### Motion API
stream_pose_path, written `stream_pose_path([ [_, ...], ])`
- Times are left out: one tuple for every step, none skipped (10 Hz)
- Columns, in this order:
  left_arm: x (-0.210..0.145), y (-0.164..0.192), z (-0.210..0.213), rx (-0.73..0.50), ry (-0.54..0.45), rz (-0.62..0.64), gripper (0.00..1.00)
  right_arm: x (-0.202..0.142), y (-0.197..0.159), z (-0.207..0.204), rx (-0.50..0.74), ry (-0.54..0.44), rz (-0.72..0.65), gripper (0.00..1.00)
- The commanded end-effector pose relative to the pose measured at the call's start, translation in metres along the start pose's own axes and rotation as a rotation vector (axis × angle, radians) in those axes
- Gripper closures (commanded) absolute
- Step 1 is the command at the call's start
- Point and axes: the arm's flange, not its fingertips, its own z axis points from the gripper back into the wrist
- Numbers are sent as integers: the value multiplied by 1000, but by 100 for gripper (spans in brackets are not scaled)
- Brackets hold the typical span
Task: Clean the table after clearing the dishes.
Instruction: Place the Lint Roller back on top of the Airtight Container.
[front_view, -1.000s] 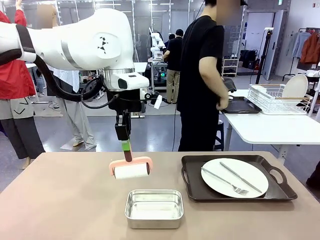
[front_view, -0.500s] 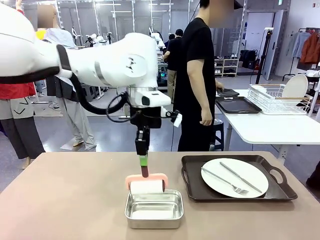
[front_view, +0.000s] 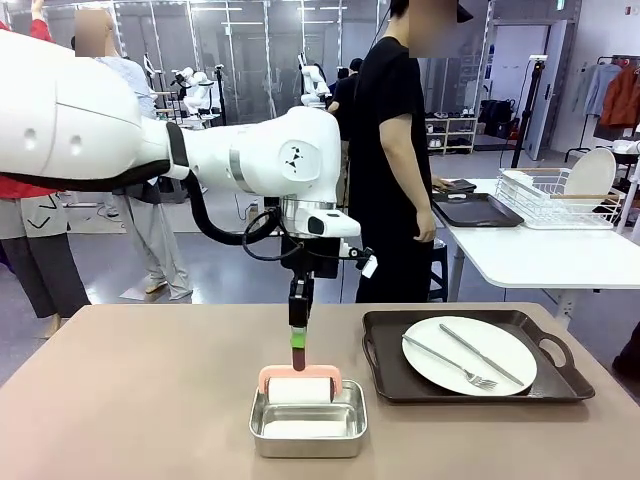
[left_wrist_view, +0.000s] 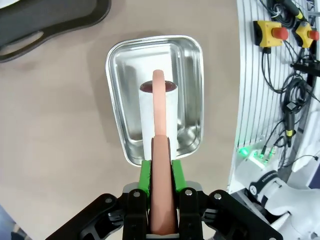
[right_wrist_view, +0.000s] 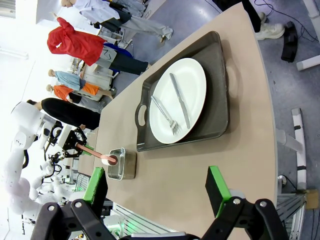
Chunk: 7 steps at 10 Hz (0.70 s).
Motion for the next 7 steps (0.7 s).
stream_pose_path([
  [9, 10, 2, -29, 31, 38, 79, -2, 2, 3, 10, -6, 6, 0],
  [10, 14, -4, -46, 22, 41, 79, -2, 2, 3, 10, -6, 6, 0],
  [13, 20, -11, -62, 18, 45, 79, -2, 2, 3, 10, -6, 6, 0],
  [16, 27, -19, -63, 28, 57, 79, -2, 2, 3, 10, -6, 6, 0],
  [17, 37, -27, -62, 31, 62, 79, -2, 2, 3, 10, -6, 6, 0],
  [17, 43, -33, -58, 17, 57, 79, -2, 2, 3, 10, -6, 6, 0],
  [17, 49, -40, -64, 28, 66, 79, -2, 2, 3, 10, -6, 6, 0],
])
